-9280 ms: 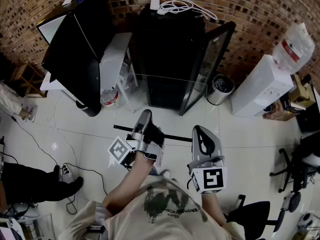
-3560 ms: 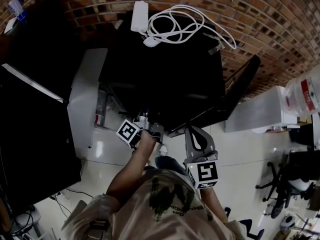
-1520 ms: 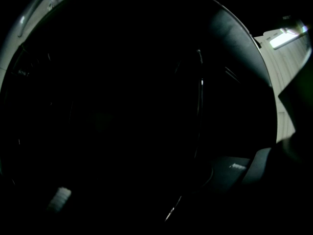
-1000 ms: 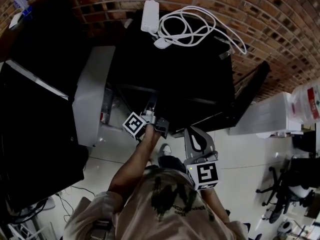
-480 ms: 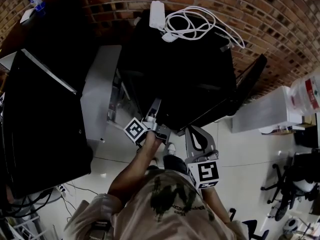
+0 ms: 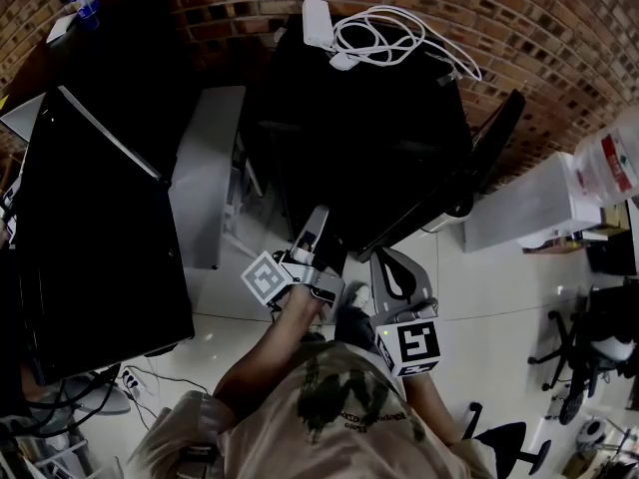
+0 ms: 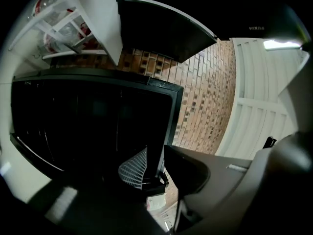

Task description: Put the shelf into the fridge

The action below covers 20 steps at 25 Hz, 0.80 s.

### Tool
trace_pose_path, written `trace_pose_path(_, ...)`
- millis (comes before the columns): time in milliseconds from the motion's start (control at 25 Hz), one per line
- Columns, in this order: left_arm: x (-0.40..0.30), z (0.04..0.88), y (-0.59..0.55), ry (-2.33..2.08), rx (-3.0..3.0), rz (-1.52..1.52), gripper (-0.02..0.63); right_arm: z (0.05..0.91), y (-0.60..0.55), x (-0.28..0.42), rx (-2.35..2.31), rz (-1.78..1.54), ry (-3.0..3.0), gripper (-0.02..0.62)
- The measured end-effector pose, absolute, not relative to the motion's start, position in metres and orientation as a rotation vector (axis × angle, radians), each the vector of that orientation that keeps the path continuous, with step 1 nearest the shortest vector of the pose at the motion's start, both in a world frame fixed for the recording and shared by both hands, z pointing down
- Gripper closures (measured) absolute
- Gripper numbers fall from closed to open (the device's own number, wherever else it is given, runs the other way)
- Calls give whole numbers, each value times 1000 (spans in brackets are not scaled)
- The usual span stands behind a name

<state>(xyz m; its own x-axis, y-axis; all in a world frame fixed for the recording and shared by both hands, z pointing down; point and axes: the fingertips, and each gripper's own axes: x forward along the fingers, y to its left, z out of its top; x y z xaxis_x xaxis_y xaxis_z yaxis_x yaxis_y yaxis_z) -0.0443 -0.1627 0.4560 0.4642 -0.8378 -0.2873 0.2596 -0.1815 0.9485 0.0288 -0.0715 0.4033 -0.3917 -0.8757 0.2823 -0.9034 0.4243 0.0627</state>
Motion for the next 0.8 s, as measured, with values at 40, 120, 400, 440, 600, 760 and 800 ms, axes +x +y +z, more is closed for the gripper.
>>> trace_pose_path(40, -46, 453, -159, -541, 1434, -1072, 518, 402, -69, 28, 1548, 144, -2410, 595)
trace_pose_path(120, -46, 447, -150, -533, 1441, -1070, 528, 401, -65, 25, 1550, 141, -2413, 595)
trace_pose_path(400, -42, 433, -120, -509, 1443, -1061, 541, 397, -49, 18, 1530, 145, -2452, 595)
trace_pose_path(440, -42, 431, -116, -512, 1446, -1061, 549, 396, -47, 18, 1528, 147, -2460, 595)
trace_pose_path(600, -41, 422, -99, -530, 1468, -1065, 562, 392, -34, 20, 1522, 155, -2493, 595)
trace_pose_path(760, -33, 415, -75, -541, 1496, -1061, 575, 388, -16, 26, 1524, 159, -2519, 595)
trace_pose_path(800, -29, 413, -68, -542, 1503, -1057, 577, 386, -11, 29, 1523, 159, -2527, 595)
